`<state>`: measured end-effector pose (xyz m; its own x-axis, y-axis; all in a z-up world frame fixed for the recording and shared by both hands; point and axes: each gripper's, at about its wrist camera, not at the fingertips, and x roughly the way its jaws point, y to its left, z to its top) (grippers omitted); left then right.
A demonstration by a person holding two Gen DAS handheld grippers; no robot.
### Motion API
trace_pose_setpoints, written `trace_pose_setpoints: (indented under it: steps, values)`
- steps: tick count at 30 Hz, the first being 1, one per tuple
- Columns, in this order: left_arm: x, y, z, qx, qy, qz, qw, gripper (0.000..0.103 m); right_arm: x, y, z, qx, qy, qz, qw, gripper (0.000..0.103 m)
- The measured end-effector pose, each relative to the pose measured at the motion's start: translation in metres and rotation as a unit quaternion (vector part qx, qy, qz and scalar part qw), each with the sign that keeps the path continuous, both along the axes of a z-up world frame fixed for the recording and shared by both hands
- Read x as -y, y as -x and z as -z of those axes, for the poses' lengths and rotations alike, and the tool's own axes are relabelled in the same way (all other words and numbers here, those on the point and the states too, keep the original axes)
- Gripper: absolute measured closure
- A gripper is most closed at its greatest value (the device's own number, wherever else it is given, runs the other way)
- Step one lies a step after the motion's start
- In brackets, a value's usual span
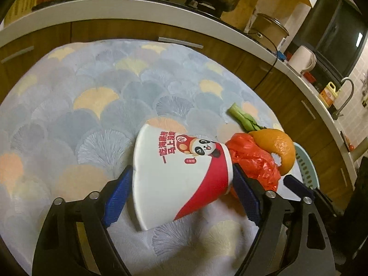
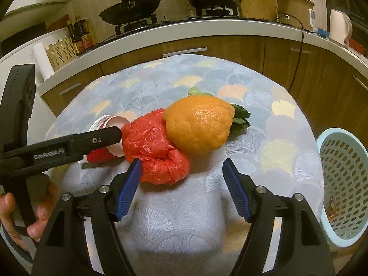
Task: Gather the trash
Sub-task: 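Grasp the white-and-red paper cup with the left tool, then grasp the red plastic bag with the right tool while the left tool holds the cup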
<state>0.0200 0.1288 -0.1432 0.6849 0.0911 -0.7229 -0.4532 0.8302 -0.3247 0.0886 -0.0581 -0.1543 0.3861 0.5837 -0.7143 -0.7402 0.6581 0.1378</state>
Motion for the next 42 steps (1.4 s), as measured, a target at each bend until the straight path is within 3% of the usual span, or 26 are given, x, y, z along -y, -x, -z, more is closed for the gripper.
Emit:
trace_pose_setpoints:
  steps: [4, 12, 20, 25, 30, 35, 42]
  values:
    - [-0.005, 0.003, -0.002, 0.014, -0.002, 0.001, 0.9999, 0.029, -0.008, 0.004, -0.004, 0.002, 0.004, -0.010, 1.000, 0.035]
    - [-0.030, 0.030, -0.011, 0.048, -0.018, -0.054, 0.9972, 0.029, -0.036, 0.007, -0.008, 0.010, 0.015, -0.025, 1.000, 0.031]
    - [-0.040, 0.044, -0.012, 0.091, -0.005, -0.070, 0.9934, 0.028, -0.064, 0.001, 0.006, -0.007, 0.041, -0.021, 0.999, 0.027]
    - [-0.042, 0.045, -0.012, 0.101, -0.002, -0.067, 0.9926, 0.028, -0.063, 0.007, 0.004, -0.003, 0.043, -0.033, 0.999, 0.046]
    - [-0.041, 0.053, -0.018, 0.110, -0.005, -0.068, 0.9916, 0.028, -0.056, 0.042, -0.013, 0.008, 0.021, -0.093, 0.995, 0.050]
    - [-0.036, 0.069, -0.042, 0.135, -0.020, -0.064, 0.9886, 0.028, -0.035, 0.074, -0.033, 0.024, -0.003, -0.127, 0.992, 0.050]
    - [-0.001, 0.061, -0.084, 0.164, -0.051, -0.017, 0.9849, 0.028, 0.008, 0.066, -0.077, 0.054, -0.056, -0.078, 0.994, 0.050]
